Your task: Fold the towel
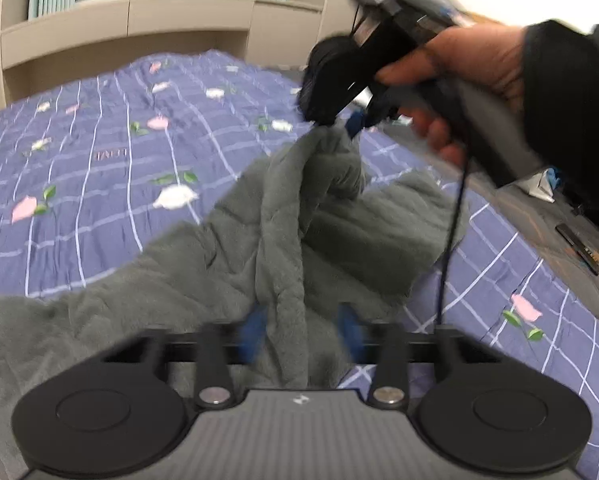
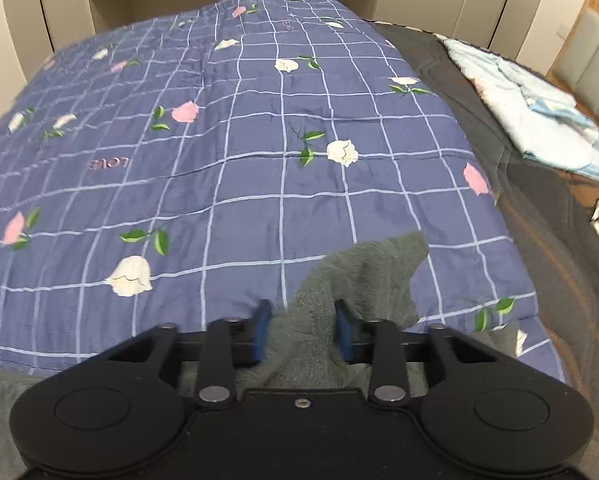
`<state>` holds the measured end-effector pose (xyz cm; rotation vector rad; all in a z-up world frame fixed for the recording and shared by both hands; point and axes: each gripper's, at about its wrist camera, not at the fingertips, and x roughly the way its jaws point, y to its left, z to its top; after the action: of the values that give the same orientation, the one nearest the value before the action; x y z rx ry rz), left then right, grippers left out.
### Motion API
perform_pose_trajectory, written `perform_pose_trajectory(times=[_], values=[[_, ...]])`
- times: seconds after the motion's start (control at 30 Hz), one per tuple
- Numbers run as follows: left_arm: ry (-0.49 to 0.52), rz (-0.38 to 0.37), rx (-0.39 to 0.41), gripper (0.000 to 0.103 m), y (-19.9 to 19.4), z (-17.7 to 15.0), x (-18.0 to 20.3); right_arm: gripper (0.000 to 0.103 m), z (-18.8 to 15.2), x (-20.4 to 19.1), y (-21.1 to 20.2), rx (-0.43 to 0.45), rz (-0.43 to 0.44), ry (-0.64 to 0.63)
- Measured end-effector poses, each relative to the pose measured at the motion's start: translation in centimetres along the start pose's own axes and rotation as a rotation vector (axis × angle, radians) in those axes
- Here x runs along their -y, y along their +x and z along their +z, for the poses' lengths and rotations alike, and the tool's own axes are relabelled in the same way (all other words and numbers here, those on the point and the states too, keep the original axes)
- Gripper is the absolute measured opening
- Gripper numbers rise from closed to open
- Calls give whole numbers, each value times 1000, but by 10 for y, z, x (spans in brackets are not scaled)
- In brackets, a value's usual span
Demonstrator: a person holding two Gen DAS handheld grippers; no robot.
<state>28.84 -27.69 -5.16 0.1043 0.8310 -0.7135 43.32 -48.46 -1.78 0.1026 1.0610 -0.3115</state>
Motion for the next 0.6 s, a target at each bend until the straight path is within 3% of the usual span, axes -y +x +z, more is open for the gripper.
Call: perform_pose_trajectory(times=[0.03,0.1,0.17,0.27,0.4,0.5,0.6], values=[[-4,0,-9,8,2,-1,0,16,-1,3,-3,8,11,9],[-8,1,-1,5,2,-2,-1,11,-3,7,-11,43,23,5],[-8,13,26,4,-3,-1,-2,10,-5,8,-24,112,20,-29],[12,10,97,3,-22,5,0,9,-11,14,-58,289,41,-67],[131,6,133,3,-35,10,15,9,-35,39,-99,468,69,-62],[221,9,106,3,-26,3,29,9,-67,70,-98,493,66,-3],[273,18,52,3,-9,-11,40,9,-103,99,-74,429,62,65]])
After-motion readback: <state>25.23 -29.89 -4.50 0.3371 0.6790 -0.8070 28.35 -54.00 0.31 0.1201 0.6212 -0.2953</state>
